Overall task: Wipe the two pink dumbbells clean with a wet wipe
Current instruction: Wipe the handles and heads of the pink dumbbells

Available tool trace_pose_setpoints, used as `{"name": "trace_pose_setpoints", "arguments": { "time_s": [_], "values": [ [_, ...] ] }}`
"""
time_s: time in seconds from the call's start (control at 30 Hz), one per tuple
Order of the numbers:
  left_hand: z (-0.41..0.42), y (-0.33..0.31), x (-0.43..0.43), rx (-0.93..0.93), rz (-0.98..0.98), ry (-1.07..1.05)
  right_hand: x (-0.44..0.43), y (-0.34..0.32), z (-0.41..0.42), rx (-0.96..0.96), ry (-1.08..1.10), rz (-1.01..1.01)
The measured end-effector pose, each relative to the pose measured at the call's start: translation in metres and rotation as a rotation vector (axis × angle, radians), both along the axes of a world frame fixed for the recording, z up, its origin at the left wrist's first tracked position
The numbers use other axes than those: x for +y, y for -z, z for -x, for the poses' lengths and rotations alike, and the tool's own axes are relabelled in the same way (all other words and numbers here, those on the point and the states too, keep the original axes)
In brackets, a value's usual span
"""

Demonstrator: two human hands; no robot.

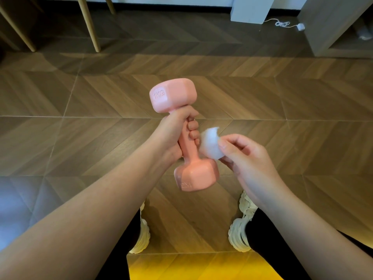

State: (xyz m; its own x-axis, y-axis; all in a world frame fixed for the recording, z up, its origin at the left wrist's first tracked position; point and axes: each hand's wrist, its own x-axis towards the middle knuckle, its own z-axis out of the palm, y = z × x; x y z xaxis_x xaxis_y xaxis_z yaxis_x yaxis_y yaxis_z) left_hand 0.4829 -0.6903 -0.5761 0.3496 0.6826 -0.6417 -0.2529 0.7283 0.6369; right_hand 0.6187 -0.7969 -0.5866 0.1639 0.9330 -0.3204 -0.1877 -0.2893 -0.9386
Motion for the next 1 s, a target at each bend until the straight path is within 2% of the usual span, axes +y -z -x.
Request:
{"name": "trace_pose_setpoints", "arguments": {
  "time_s": [0.13,0.23,0.4,0.57,0.7,0.87,1.0],
  "values": [
    [0.002,0.000,0.002,0.015,-0.008,-0.024,0.000,-0.003,0.004,0.001,-0.126,-0.015],
    [-0.001,0.002,-0.001,0.015,-0.017,0.047,0.002,0.000,0.006,-0.195,-0.137,0.026],
    [-0.009,0.002,-0.007,0.027,-0.056,0.134,0.006,0.005,0.007,-0.283,-0.241,0.196],
    [-0.016,0.003,-0.012,0.079,-0.098,0.229,0.008,0.010,0.010,-0.267,-0.299,0.283],
    [-0.017,0.000,-0.014,0.018,-0.134,0.262,0.006,0.010,0.014,-0.173,-0.243,0.285],
    [0.000,0.000,-0.005,0.262,-0.352,0.452,0.008,0.005,0.014,-0.058,-0.157,0.237],
    [0.014,0.007,-0.013,0.242,-0.251,0.467,0.011,-0.002,0.007,0.013,-0.109,0.179]
  ]
}}
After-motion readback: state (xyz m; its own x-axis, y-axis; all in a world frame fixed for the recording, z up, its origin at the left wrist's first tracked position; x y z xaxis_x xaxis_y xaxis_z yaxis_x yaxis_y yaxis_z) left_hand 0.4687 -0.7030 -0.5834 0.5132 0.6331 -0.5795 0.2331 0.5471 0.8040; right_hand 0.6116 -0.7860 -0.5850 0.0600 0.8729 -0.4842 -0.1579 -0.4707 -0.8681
